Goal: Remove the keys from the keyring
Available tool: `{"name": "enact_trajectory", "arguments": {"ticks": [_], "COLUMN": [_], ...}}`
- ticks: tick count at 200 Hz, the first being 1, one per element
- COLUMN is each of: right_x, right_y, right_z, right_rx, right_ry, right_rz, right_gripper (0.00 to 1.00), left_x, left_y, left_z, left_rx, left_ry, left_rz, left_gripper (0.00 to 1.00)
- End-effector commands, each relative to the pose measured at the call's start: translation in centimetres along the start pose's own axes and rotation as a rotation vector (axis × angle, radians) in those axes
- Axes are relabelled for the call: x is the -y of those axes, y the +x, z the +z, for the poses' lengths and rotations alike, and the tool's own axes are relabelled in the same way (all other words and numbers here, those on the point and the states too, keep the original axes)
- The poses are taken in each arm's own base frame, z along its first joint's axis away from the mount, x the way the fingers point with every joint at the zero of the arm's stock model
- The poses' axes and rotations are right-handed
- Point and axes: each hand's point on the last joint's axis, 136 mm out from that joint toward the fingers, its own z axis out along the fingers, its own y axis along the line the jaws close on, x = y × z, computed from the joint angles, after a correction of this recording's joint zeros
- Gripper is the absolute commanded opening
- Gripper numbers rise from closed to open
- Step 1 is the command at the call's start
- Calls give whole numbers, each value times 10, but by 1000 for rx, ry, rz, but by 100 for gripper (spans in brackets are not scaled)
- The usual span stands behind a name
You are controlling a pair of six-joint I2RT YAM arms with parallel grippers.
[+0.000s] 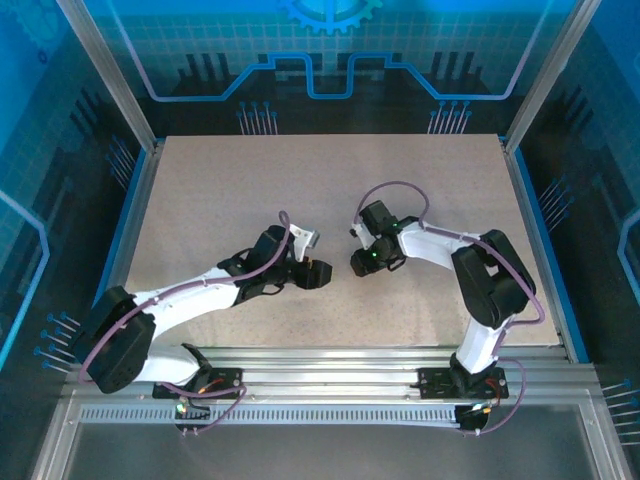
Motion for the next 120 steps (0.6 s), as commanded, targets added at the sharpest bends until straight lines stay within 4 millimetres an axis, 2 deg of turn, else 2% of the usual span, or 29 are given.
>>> {"name": "enact_trajectory", "arguments": {"ticks": [1, 28, 120], "right_x": [0, -2, -19], "right_y": [7, 9, -10], "right_z": [9, 11, -18], "right_rx": [-60, -72, 36], "right_ry": [32, 44, -30], "right_rz": [-19, -30, -10], "right_gripper": [45, 41, 52], "left_x": [2, 1, 0], "left_y": [-6, -6, -7], "left_z": [-7, -8, -6], "left_rx": [39, 44, 44], "left_ry": [22, 22, 30], "left_rz": [-6, -14, -27], "left_gripper": [58, 58, 58]}}
